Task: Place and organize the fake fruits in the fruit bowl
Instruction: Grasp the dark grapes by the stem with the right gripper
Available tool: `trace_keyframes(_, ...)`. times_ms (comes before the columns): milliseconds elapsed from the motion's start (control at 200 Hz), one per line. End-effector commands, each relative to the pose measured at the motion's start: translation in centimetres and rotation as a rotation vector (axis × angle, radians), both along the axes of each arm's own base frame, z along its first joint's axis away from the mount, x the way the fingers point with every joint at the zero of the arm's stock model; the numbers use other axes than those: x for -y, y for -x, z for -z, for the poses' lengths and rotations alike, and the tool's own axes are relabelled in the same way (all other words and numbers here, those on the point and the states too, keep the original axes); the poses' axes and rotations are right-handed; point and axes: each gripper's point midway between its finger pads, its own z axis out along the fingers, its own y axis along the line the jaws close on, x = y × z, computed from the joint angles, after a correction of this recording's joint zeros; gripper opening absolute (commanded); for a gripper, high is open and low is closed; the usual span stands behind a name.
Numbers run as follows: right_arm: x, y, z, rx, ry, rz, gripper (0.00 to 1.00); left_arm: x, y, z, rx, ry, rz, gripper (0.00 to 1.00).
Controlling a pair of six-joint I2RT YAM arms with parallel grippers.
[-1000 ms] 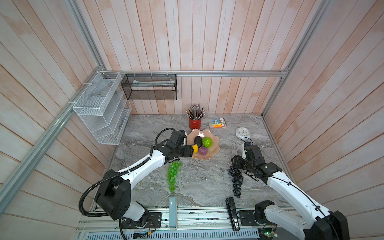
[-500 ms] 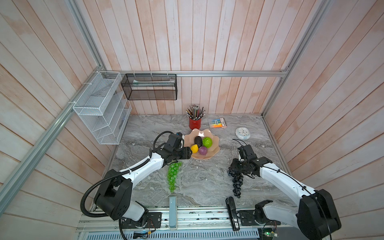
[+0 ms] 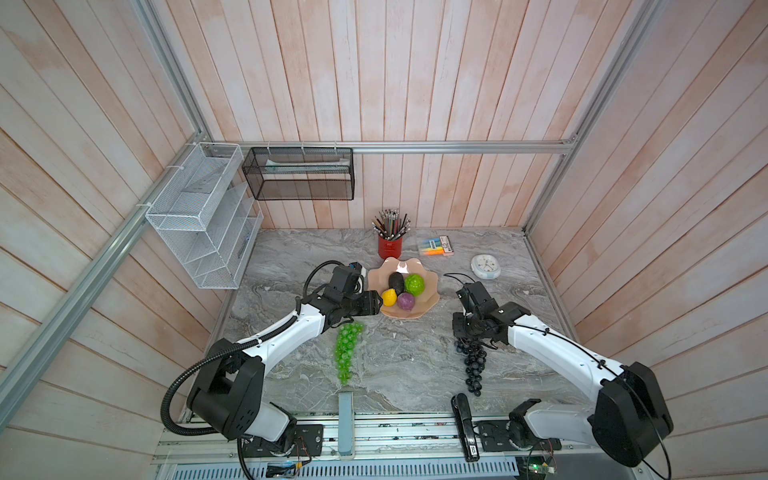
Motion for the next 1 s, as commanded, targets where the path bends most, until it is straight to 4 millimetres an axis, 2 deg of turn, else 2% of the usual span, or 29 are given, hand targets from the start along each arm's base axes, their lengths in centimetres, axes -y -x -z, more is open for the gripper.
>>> trace_keyframes(0, 1.1, 1.8, 0.7, -0.058, 0.134, 0.007, 0.36, 0.2, -0.1, -0.4, 0.005, 0.020, 0.008, 0.68)
trace_keyframes(130, 1.3, 2.4, 1.1, -0.069, 0.182, 0.003, 0.36, 0.3, 0.0, -0.4, 0.002, 0.026, 0.010, 0.68)
trace_keyframes(400, 2.0, 2.2, 2.0, -0.062, 0.268, -0.002, 0.34, 0.2, 0.1, -0.4, 0.002, 0.033, 0.002, 0.68)
trace_keyframes(595, 1.7, 1.8, 2.4, -0.047, 0.262, -0.008, 0.26, 0.1, 0.1, -0.2, -0.003, 0.031, 0.001, 0.68)
trace_keyframes(870, 1.8, 1.5, 2.1, -0.040, 0.279, -0.018, 0.00, 0.1, 0.2, 0.0, -0.008, 0.027, -0.001, 0.68)
trace_keyframes(995, 1.9, 1.6, 1.7, -0.025, 0.270, -0.014, 0.00, 0.1, 0.1, 0.0, -0.011, 0.032, -0.003, 0.68)
